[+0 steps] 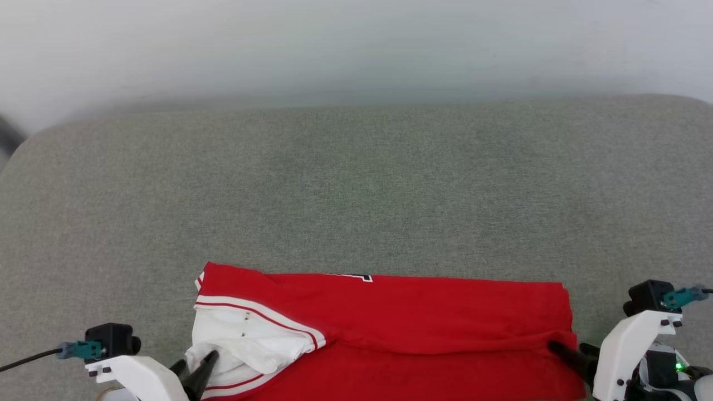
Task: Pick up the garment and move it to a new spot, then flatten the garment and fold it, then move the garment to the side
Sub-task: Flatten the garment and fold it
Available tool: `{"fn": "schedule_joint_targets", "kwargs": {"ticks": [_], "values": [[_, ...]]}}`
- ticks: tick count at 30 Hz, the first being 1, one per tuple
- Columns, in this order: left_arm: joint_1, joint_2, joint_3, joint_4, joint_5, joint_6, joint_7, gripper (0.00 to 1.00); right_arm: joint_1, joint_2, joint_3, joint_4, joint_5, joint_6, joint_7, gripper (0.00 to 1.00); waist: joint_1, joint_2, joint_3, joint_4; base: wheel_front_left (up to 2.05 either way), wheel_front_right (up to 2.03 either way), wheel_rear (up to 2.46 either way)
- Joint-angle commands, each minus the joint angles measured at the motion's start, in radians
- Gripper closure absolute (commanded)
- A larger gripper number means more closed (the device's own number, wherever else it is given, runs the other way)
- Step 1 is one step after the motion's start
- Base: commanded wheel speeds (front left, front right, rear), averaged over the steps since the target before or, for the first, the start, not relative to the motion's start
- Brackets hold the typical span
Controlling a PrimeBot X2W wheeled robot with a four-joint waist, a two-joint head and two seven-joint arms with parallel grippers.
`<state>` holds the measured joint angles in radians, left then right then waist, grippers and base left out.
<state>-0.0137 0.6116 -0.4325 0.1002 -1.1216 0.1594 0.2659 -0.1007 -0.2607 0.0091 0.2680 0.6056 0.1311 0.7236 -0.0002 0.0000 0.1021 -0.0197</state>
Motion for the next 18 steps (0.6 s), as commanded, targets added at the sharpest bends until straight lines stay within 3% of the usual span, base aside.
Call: {"fn": "schedule_joint_targets", "kwargs": {"ticks": [1, 5, 9, 13, 18], "values": [[0.007, 0.001, 0.009, -0.004, 0.014, 0.0, -0.018, 0.0, 0.02, -0.006, -0.002, -0.004, 0.002, -0.001, -0.009, 0.0, 0.0002, 0.0, -0.009, -0.005, 0.0, 0.0, 0.0], [0.022, 0.02, 0.034, -0.047, 0.07, 0.024, -0.108, 0.0, 0.035, -0.03, -0.021, -0.065, 0.007, -0.001, -0.044, 0.0, 0.0002, 0.0, -0.041, -0.017, 0.0, 0.0, 0.0], [0.03, 0.022, 0.064, -0.109, 0.135, 0.089, -0.197, 0.0, 0.053, -0.049, -0.07, -0.149, -0.011, -0.001, -0.061, 0.0, 0.0002, 0.0, -0.079, -0.023, 0.0, 0.0, 0.0], [0.012, 0.003, 0.085, -0.175, 0.207, 0.148, -0.301, 0.0, 0.054, -0.04, -0.129, -0.232, -0.046, -0.001, -0.01, 0.0, 0.0002, 0.0, -0.108, -0.024, 0.0, 0.0, 0.0], [-0.011, -0.045, 0.07, -0.22, 0.302, 0.186, -0.428, 0.0, 0.049, -0.024, -0.192, -0.285, -0.098, -0.001, 0.095, 0.0, 0.0002, 0.0, -0.116, -0.003, 0.0, 0.0, 0.0]]}}
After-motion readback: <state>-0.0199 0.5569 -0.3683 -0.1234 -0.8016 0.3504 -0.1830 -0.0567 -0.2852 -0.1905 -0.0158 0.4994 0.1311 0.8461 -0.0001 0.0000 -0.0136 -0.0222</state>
